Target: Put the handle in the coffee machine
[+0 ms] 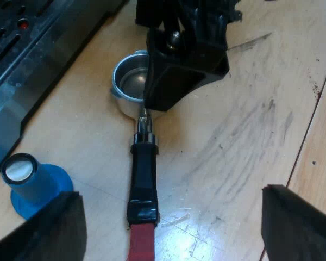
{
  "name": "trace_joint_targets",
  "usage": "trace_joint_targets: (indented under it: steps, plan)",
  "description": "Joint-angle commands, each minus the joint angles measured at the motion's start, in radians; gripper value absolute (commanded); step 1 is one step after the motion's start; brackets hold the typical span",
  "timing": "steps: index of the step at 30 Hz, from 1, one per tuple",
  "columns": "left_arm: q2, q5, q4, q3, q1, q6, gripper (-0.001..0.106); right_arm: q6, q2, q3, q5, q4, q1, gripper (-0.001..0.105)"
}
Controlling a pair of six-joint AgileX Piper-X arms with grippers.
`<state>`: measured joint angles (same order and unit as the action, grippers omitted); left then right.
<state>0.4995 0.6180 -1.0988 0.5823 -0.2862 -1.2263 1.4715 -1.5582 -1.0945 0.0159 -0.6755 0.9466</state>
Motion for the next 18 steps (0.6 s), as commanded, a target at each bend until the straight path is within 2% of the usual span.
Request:
trace_joint_targets:
  steps: [1, 18]
  plan:
    - [0.003, -0.001, 0.004, 0.002, -0.001, -0.011, 0.069, 0.013, -0.012, -0.012, 0.032, 0.009, -0.004, 0.105]
    - [0.003, -0.001, 0.004, 0.002, -0.001, -0.011, 0.069, 0.005, -0.129, -0.055, 0.043, 0.002, -0.004, 0.105]
